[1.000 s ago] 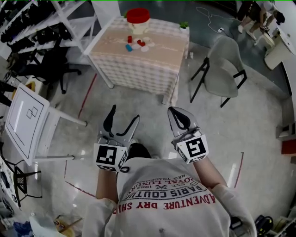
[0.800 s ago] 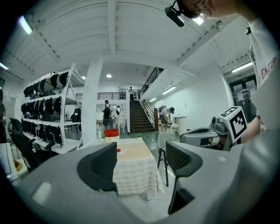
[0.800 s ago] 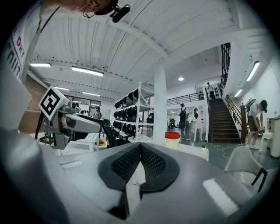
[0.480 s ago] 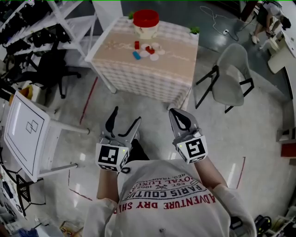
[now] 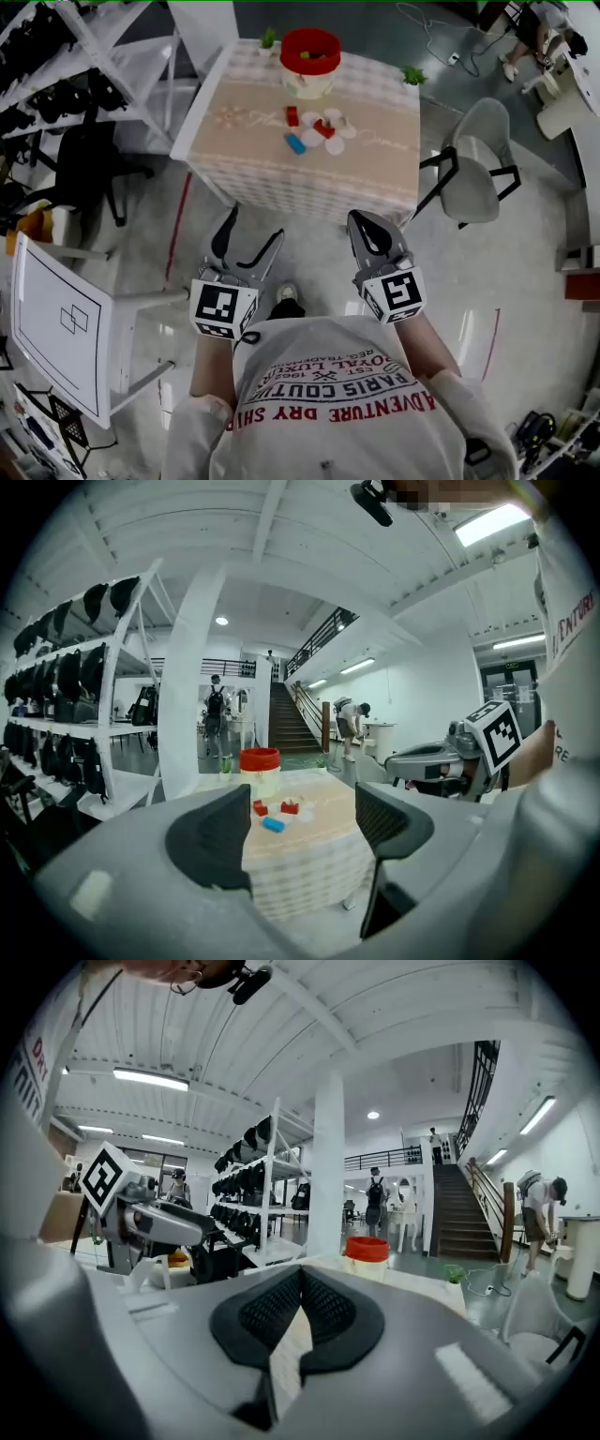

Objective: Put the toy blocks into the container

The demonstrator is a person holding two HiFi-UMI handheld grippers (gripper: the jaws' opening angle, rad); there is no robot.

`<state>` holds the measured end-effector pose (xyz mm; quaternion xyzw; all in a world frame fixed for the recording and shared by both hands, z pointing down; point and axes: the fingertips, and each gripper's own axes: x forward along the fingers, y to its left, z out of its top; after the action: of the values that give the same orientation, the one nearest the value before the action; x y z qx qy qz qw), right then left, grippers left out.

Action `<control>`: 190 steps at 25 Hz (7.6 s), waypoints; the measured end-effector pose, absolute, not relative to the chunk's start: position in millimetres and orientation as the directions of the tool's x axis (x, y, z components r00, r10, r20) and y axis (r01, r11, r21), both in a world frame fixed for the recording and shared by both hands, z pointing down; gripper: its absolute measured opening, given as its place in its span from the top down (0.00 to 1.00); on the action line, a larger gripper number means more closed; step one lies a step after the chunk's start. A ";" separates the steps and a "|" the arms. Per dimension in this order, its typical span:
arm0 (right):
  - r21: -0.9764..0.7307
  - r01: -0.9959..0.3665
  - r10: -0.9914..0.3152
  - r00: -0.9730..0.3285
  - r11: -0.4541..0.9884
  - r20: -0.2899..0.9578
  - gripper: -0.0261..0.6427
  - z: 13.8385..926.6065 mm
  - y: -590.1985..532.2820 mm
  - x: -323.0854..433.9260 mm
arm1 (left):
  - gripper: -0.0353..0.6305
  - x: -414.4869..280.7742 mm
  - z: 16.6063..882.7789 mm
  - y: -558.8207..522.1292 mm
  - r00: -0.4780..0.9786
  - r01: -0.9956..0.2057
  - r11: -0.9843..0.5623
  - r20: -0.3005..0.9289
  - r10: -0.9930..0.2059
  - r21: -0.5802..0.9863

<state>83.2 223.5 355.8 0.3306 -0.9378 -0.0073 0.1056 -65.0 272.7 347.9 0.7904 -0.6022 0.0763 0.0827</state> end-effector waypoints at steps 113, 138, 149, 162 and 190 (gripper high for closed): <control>-0.006 -0.781 -0.753 -0.603 0.624 0.263 0.96 417.1 -170.6 -41.4 | 0.33 -143.0 429.4 -186.4 0.571 -0.803 -0.595 0.309 -0.761 0.019; -0.049 -0.860 -0.763 -0.476 0.508 0.438 0.96 501.8 -135.5 -5.9 | 0.40 -89.4 625.5 -114.6 0.611 -0.421 -0.907 0.739 -0.285 -0.002; -0.035 -0.877 -0.785 -0.445 0.478 0.430 0.96 493.8 -141.5 1.5 | 0.48 -86.0 615.0 -114.4 0.615 -0.398 -0.917 0.740 -0.272 -0.006; 0.028 -0.825 -0.788 -0.528 0.564 0.319 0.96 439.5 -154.0 -23.5 | 0.48 -101.9 496.8 -142.0 0.656 -0.574 -0.809 0.520 -0.547 -0.127; 0.096 -0.825 -0.817 -0.524 0.557 0.242 0.96 391.5 -181.2 -21.3 | 0.48 -133.9 432.4 -268.4 0.454 -0.849 -0.526 0.438 -0.776 -0.050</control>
<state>-21.3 -181.2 391.5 0.4703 -0.8727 0.0152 0.1304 -133.9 -268.4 432.4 0.8482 -0.4790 0.2082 0.0881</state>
